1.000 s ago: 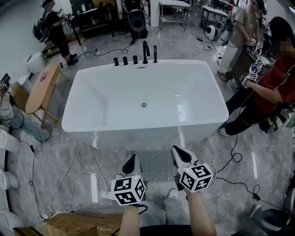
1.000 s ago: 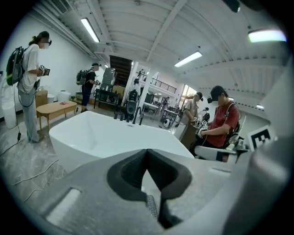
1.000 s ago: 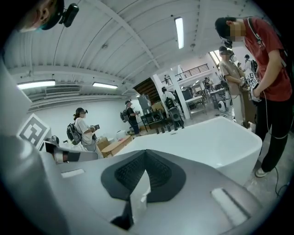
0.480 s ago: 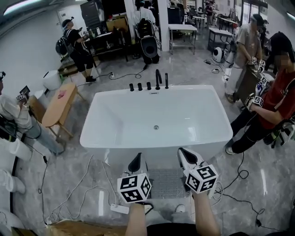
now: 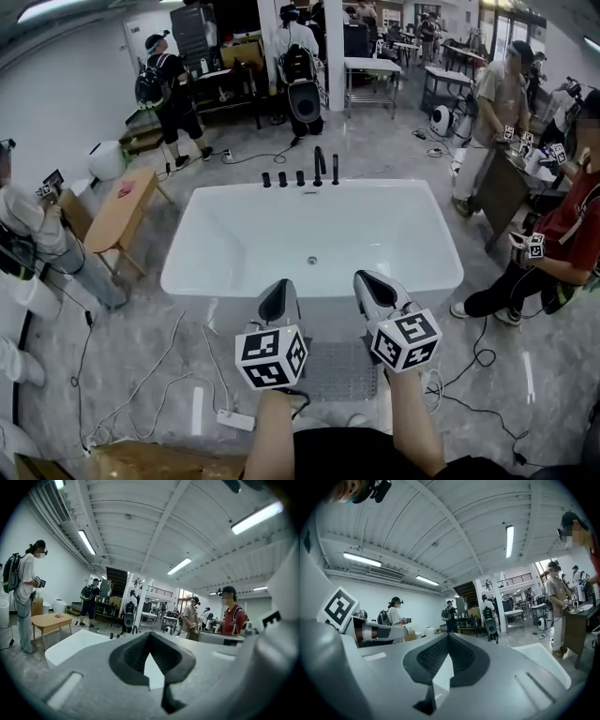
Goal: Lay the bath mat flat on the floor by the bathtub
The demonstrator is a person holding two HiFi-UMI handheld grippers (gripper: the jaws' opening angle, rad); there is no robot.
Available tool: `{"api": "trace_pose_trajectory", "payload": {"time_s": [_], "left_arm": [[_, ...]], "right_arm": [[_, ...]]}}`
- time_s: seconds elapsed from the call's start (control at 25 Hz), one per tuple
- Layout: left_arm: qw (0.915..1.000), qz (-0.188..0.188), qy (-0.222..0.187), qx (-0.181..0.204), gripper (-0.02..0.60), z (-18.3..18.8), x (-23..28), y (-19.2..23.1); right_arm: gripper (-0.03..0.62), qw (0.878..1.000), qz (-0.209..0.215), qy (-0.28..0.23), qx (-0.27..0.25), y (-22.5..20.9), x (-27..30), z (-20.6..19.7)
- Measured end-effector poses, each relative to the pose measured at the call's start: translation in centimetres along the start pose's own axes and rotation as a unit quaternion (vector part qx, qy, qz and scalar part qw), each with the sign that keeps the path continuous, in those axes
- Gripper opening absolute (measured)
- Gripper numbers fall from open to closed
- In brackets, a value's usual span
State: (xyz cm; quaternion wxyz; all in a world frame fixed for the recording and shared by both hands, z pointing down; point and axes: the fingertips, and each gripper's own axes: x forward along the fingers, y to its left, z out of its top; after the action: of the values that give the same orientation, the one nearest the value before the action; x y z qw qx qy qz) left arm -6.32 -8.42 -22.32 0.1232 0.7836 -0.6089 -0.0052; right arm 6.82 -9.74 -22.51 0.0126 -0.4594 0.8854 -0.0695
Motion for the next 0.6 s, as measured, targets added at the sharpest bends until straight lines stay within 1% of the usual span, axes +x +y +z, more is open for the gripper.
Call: {"api": "trace_pose_trajectory", "payload": {"time_s": [0.16, 0.28, 0.6], "left_arm": [[0.9998, -0.006, -0.017, 0.012, 0.005, 1.4, 0.7, -0.9], [0.9996, -0.007, -0.020, 0.019, 0.005, 2.0, 1.0, -0.7], [0.9991, -0.017, -0.014, 0.036, 0.005, 2.5, 2.0, -1.9]], "right_arm": [[0.003, 1.000, 0.008, -0.004, -0.029, 0.0, 0.0, 1.5], [0.003, 0.999, 0.001, -0.004, -0.046, 0.0, 0.4, 2.0], [0.003, 0.999, -0.021, -0.012, -0.042, -1.7, 0.3, 3.2]]}}
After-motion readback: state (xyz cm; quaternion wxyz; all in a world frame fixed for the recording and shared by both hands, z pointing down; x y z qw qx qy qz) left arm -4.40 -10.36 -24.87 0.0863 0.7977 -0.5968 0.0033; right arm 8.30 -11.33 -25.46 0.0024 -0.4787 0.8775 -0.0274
